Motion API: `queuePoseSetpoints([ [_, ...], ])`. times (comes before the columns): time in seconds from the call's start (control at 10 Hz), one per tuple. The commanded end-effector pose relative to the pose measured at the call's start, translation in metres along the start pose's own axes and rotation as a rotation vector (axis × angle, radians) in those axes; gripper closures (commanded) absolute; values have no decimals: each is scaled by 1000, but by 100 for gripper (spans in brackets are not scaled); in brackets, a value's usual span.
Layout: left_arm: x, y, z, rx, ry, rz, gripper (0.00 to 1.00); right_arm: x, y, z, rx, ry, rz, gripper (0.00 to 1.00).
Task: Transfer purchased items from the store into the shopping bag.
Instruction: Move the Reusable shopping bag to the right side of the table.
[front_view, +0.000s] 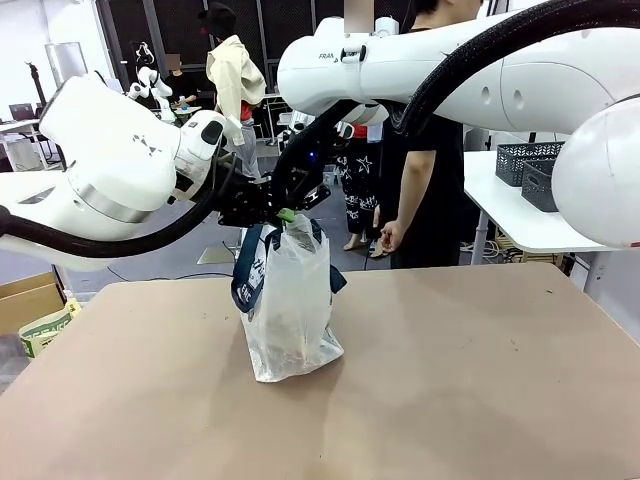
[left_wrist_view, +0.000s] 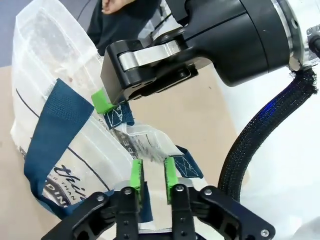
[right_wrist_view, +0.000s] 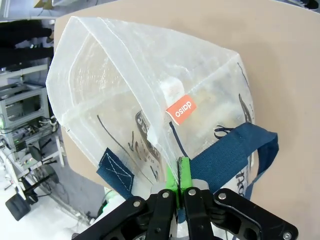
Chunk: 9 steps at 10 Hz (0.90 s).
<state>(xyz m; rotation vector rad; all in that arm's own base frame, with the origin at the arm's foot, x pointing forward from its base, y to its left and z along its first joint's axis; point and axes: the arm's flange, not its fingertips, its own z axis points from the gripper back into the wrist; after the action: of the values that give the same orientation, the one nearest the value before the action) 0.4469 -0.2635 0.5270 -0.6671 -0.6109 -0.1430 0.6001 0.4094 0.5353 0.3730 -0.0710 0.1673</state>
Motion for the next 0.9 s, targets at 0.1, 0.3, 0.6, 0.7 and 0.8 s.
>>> queuePoseSetpoints([
  [0.1,-1,4,-2,-29,-1,-14,0,4,3,1,13,4,-11,100],
  [0.3,-2,2,-6,-36,14,-16,0,3,2,0,14,7,-6,100],
  [0.6,-3,2,-21,-17,96,-53,0,3,2,0,16,11,3,100],
  [0.7,-3,2,-28,-33,112,-60,0,3,1,0,20,13,4,100],
  [0.8,-3,1,-33,-37,126,-66,0,3,1,0,22,13,5,100],
])
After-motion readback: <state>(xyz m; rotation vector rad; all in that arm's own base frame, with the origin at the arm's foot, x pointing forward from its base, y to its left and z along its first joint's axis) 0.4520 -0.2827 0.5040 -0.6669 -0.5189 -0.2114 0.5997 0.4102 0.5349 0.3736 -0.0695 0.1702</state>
